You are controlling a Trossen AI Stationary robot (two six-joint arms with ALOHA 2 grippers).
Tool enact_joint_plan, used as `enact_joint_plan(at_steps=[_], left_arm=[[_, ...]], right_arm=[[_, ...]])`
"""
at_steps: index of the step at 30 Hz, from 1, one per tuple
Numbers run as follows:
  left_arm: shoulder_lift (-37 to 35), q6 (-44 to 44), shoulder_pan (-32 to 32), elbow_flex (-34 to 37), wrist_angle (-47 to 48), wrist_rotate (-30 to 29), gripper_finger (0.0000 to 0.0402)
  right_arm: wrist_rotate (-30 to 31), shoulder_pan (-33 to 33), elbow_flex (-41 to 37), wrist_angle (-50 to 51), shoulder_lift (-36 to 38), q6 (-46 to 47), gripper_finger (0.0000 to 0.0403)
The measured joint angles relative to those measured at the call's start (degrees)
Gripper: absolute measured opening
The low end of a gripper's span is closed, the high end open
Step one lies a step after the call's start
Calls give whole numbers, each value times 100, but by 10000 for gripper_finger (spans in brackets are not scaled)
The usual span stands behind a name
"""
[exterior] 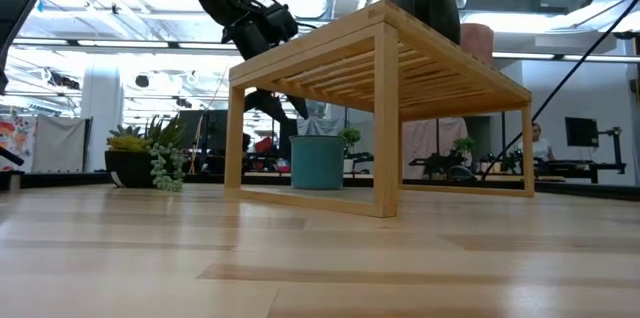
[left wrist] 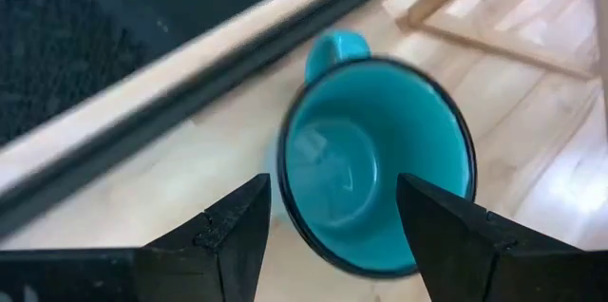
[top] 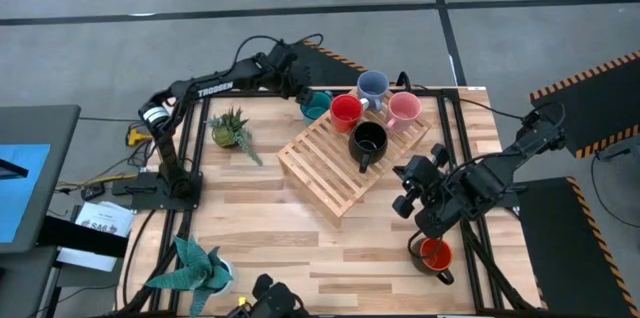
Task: Place coffee mugs
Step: Put the blue mug on the shelf
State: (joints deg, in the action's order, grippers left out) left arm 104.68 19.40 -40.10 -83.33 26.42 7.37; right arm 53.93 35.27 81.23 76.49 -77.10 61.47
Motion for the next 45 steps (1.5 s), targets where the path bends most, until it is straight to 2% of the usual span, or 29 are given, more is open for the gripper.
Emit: enact_joint_plan(at_steps=[12,17,21,26,30,35,38,42,45], left_arm=[[698,428,112,7,-255,-14,212],[779,402,110,0,-322,29,205],[788,378,114,7,-204,2,155],[787,23,107,4,-52,-67,27],[683,-260,114,10,152,-181,9],[200,-409,54,18,343,-305,6],[-255,-553,16,7,569,-612,5],[-1039,-634,-18,17,744,-1105,4],[-1756,-678,-23,0,709,-1228,4]], right_arm=[[4,-4,0,-205,-2,0,47],[4,-4,0,-203,-2,0,47],[4,-4,0,-223,-2,0,47],[7,-4,0,-243,-2,0,47],[9,-4,0,-243,-2,0,47],[8,-4,0,-244,-2,0,47],[11,-4,0,-266,-2,0,47],[11,-4,0,-322,-2,0,47],[13,-4,0,-328,-2,-1,47]])
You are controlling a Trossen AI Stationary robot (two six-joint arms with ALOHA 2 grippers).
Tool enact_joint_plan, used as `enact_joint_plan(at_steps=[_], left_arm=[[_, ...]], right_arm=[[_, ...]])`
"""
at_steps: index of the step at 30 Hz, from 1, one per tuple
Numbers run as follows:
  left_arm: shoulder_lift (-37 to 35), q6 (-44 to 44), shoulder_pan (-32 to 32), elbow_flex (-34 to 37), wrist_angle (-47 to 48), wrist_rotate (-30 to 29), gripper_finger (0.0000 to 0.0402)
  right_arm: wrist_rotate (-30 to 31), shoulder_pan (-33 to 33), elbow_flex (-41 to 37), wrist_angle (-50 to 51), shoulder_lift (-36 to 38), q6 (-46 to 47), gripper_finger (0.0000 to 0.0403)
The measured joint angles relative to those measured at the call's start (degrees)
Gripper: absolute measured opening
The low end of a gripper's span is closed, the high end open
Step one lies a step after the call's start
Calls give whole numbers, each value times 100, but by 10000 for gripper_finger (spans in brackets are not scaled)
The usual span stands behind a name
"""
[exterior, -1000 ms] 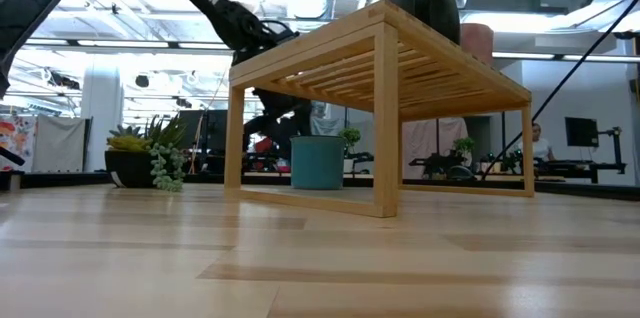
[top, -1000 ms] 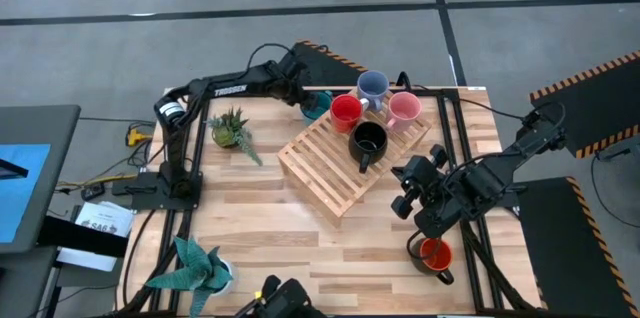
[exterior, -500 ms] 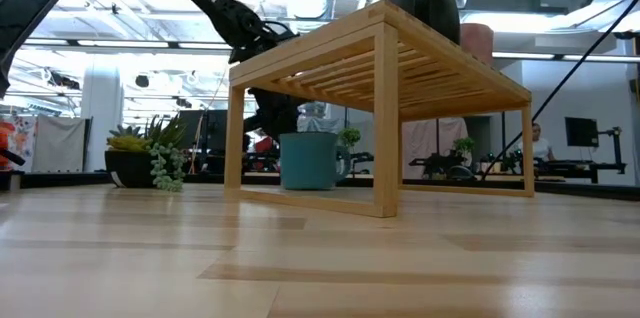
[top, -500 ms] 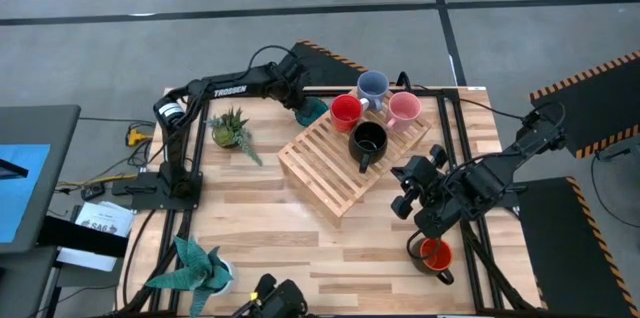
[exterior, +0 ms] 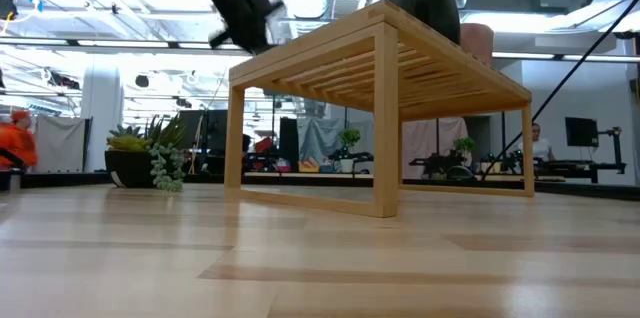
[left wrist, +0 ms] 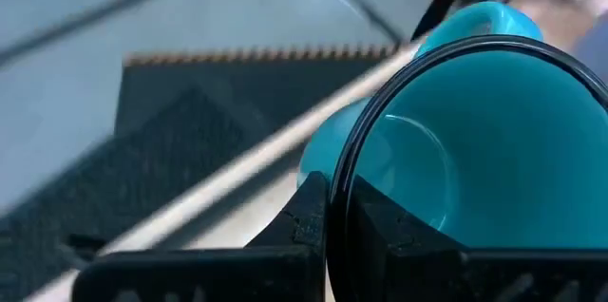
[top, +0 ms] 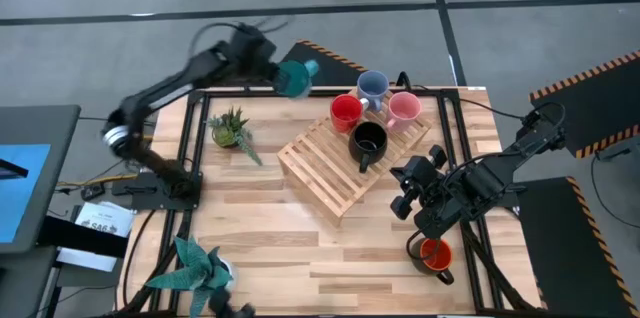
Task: Place coffee mugs
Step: Put the blue mug on the shelf
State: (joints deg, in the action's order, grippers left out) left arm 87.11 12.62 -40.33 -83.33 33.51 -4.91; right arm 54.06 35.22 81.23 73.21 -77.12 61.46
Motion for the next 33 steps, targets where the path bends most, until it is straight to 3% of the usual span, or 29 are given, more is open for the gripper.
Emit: enact_joint_plan(at_steps=[5,11,16,19,24,33], left_arm=[[-1043,-231,406,2,822,72,3],[-1734,-12,1509,4,1814,-231,3],[-1429,203,2714,9,1778,-616,2],[-1070,156,3116,10,1536,-647,3],[-494,57,3276,-276,1244,-288,4],[169,-88,3289,-774,1293,-309,6]], right_arm=[[2,-7,0,2,0,-10,47],[7,-7,0,0,0,-32,47],[7,-7,0,-5,0,-32,47],[7,-7,0,-47,0,-36,47],[7,-7,0,-44,0,-45,47],[7,-7,0,-42,0,-47,47]])
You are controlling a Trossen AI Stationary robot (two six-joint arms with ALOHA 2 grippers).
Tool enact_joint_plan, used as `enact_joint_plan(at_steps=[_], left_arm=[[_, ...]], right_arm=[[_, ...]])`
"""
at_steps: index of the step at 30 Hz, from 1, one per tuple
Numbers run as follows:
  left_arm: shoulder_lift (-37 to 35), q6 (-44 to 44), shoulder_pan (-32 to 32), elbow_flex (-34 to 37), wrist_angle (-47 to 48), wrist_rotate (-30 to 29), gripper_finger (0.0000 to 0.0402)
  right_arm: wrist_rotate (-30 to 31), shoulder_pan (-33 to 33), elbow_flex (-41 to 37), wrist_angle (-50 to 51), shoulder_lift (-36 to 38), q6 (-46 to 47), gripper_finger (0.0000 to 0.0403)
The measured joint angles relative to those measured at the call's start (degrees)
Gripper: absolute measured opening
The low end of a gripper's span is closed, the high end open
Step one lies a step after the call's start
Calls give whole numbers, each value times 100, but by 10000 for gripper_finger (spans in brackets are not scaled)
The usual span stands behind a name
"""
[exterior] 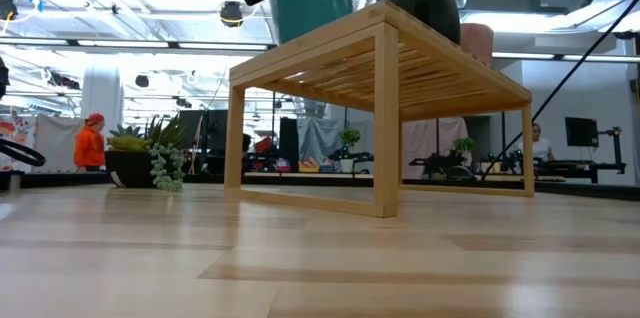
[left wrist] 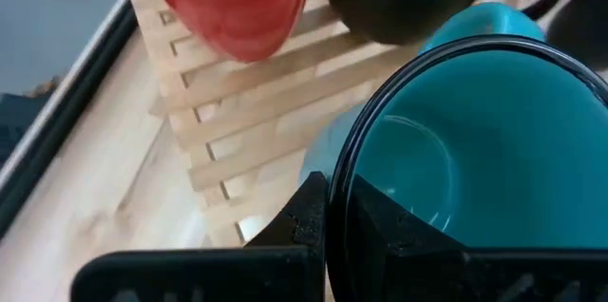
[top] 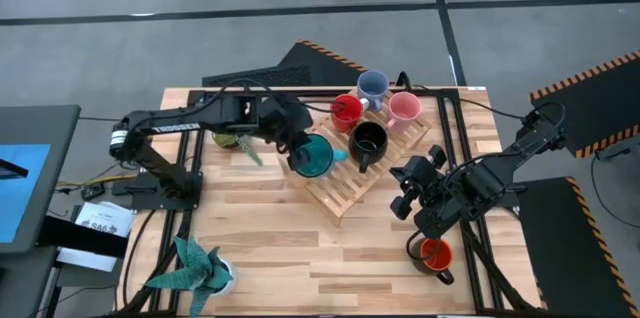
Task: Place coffee mugs
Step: Put the blue mug on the shelf
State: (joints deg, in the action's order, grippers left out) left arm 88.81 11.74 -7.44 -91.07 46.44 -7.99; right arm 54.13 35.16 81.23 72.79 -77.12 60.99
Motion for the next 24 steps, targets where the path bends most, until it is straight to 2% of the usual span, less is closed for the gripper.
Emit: enact_joint_plan(at_steps=[7,18,24], left_arm=[[36,-101,-70,-46,-29,-497,21],[27,-146,-179,-44,12,-297,31],[18,-214,-178,-44,23,-300,72]], right_arm=[[-2,0,0,2,0,0,47],[-2,0,0,0,0,0,47],[-4,0,0,-2,0,2,47]])
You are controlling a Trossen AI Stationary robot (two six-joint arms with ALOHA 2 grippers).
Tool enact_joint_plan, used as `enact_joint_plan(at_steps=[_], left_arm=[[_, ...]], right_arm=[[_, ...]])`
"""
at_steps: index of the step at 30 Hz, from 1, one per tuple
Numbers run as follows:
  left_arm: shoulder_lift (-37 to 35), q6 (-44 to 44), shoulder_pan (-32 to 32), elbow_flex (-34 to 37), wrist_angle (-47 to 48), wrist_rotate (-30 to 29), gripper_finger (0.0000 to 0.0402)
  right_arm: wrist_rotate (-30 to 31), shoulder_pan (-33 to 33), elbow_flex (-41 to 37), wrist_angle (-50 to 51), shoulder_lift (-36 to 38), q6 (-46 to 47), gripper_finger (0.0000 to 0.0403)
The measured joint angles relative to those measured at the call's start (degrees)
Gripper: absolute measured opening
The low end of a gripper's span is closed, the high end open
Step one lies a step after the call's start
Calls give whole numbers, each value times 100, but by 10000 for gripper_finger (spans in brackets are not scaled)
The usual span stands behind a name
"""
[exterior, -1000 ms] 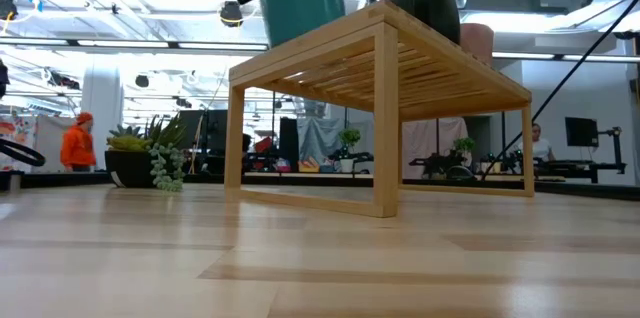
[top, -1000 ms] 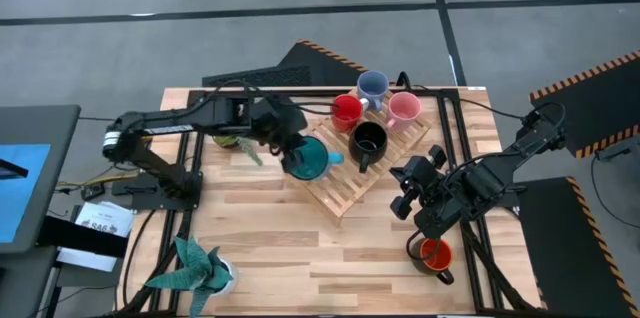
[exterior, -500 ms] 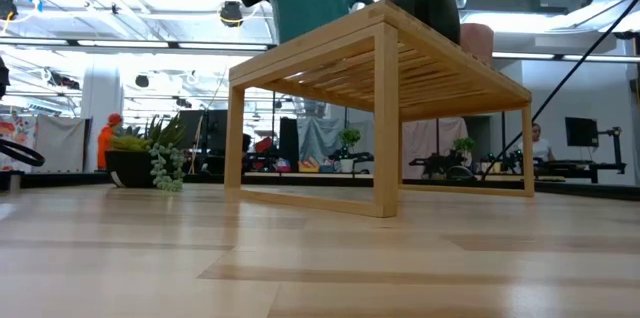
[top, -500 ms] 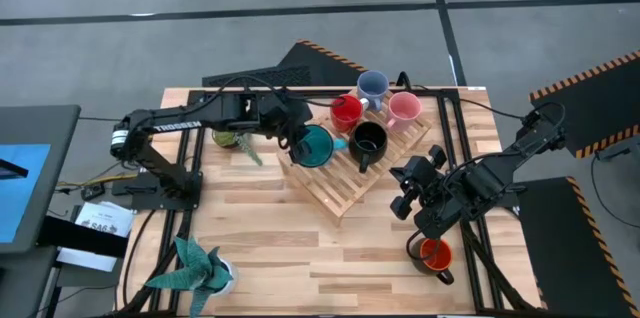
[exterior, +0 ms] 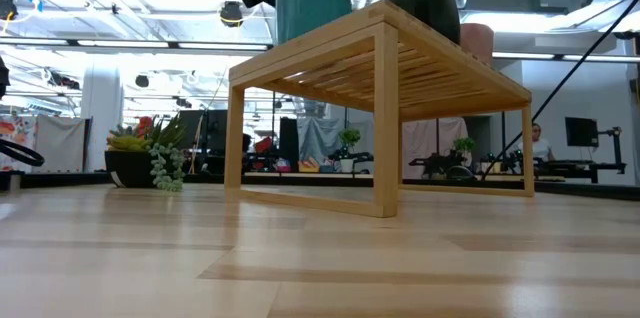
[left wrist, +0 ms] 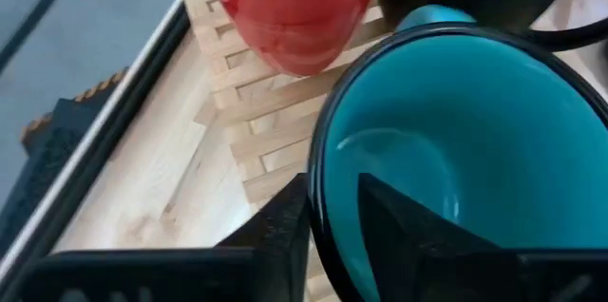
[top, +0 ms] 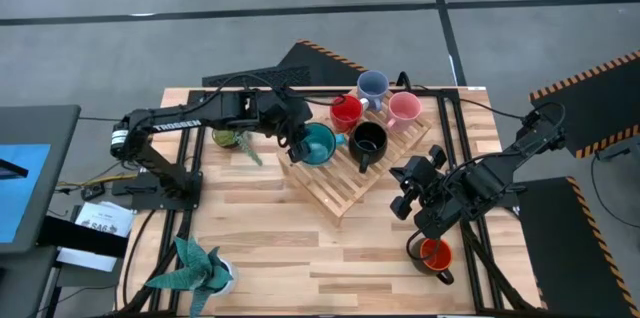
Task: Place coffee mugs
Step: Put the blue mug on the shelf, then put the orange black mug on the shelf
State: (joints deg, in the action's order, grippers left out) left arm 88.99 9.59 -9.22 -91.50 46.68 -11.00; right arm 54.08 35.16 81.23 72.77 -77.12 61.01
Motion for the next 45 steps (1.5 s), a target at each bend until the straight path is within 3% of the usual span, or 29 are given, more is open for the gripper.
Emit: enact_joint_plan(at_steps=[6,12,20,25,30,39,45], left_arm=[[0,-40,-84,2,-45,-63,135],[0,29,-243,-150,-37,261,180],[-51,-205,-270,-890,78,246,191],[-489,-467,86,-800,-262,-184,181],[-1357,-701,792,518,-1374,-330,167],[-3145,-1087,1586,4366,-5154,-321,157],[-3604,-1319,1871,5777,-6831,-316,157]], right_arm=[[0,0,0,-4,0,2,47],[-1,0,0,-19,0,2,47],[-12,0,0,-40,0,2,47],[-15,3,0,-39,0,-4,47],[-173,93,0,-13,0,-114,47],[-301,185,0,-10,0,-153,47],[-314,99,0,-11,0,-153,47]])
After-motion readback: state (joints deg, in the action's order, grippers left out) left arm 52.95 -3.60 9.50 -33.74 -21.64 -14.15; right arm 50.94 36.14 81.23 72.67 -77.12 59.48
